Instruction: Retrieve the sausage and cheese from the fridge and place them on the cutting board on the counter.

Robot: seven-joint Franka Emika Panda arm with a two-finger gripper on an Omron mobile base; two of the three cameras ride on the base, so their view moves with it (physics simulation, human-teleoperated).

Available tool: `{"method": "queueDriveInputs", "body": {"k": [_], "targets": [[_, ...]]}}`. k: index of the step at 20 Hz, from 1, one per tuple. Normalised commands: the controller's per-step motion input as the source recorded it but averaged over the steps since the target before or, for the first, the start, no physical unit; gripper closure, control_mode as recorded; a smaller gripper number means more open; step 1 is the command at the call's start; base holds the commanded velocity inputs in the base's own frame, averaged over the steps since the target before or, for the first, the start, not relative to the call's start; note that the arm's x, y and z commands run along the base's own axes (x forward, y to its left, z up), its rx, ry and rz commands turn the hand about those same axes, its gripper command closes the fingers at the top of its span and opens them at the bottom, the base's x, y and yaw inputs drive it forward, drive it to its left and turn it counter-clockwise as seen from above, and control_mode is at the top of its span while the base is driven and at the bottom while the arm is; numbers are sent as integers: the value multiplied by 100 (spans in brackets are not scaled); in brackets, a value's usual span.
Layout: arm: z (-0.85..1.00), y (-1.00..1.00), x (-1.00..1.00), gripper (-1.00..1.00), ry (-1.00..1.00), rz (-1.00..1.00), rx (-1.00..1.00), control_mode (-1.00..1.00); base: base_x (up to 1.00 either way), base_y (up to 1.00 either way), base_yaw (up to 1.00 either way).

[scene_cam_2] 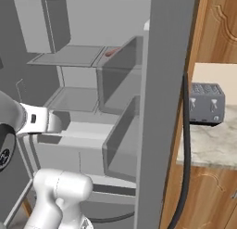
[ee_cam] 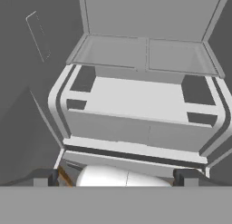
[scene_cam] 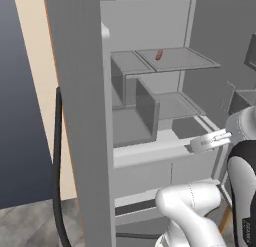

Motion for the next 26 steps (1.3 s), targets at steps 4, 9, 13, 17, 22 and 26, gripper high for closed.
{"method": "queueDriveInputs", "body": {"k": [4, 9, 13, 17, 22, 26], "targets": [[0, 0, 0, -100, 0, 0, 0, 100, 73, -39, 1], [0, 0, 0, -100, 0, 0, 0, 100, 48, -31, -2], [51, -34, -12, -100, -1, -23, 0, -100, -1, -6, -6], [61, -10, 1, -100, -19, -33, -9, -100, 0, 0, 0], [35, 0, 29, -100, -29, -31, -10, -100, 0, 0, 0], [1, -12, 86, -100, -23, -13, -2, -100, 0, 0, 0]]}}
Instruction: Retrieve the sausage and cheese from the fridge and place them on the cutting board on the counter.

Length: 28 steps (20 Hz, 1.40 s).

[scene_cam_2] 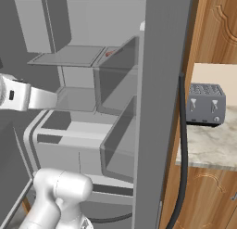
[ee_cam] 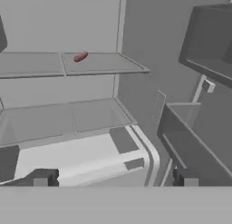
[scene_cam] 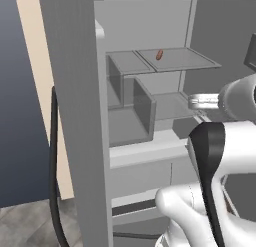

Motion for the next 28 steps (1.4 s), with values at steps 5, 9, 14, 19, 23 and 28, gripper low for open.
{"method": "queueDriveInputs", "body": {"k": [5, 9, 14, 19, 23, 28], "targets": [[35, -12, 51, -100, -23, -10, 0, -100, 0, 0, 0], [68, 0, 16, -100, -2, -7, 2, -100, 0, 0, 0], [46, -21, 61, -100, 15, -6, 15, -100, 0, 0, 0], [0, -24, 98, -100, 22, -1, 21, -100, 0, 0, 0], [-5, -1, 93, -100, 12, -5, 6, -100, 0, 0, 0], [-12, 0, 89, -100, 12, -6, 1, -100, 0, 0, 0]]}}
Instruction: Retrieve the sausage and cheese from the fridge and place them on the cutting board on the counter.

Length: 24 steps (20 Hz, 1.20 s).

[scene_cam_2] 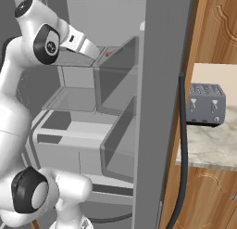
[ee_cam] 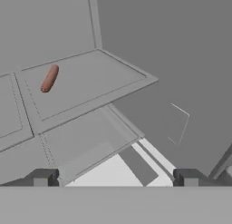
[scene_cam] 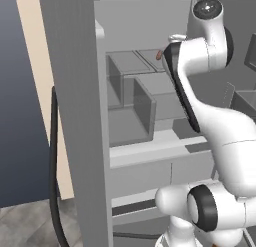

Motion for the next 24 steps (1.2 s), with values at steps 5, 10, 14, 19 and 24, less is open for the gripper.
{"method": "queueDriveInputs", "body": {"k": [5, 10, 14, 19, 24], "targets": [[-50, 1, 74, -100, 7, 0, 0, -100, 0, 0, 0], [-22, 2, 67, -100, 0, 0, 0, -100, 0, 0, 0], [-21, 6, 62, -100, 0, 0, 0, -100, 0, 0, 0], [-7, 11, 51, -100, 0, 0, 0, -100, 0, 0, 0], [-8, 2, 72, -100, 0, -5, 0, -100, 0, 0, 0]]}}
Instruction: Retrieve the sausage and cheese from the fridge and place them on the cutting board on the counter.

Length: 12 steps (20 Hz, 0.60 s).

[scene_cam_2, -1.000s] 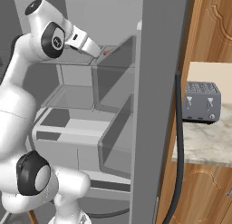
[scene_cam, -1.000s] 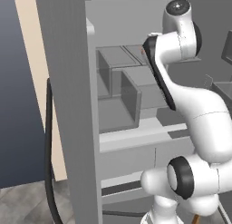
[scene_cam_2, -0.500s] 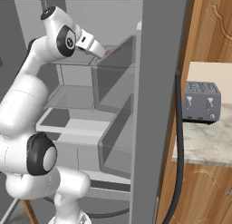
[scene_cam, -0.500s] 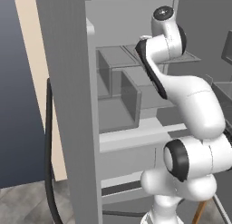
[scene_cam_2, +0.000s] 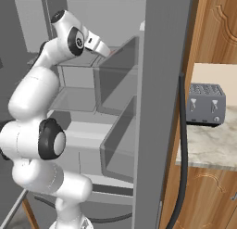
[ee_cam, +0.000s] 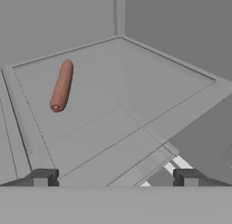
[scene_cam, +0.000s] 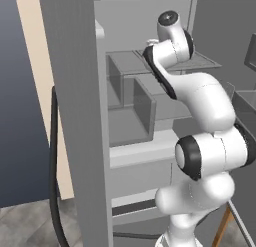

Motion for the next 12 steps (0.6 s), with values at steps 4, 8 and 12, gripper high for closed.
{"method": "queueDriveInputs", "body": {"k": [4, 8, 12], "targets": [[-3, 0, 75, -100, 0, -6, 0, -100, 0, 0, 0], [0, 0, 70, -100, 0, -5, 0, -100, 0, 0, 0], [-5, 1, 68, -100, 1, -3, 0, -100, 0, 0, 0]]}}
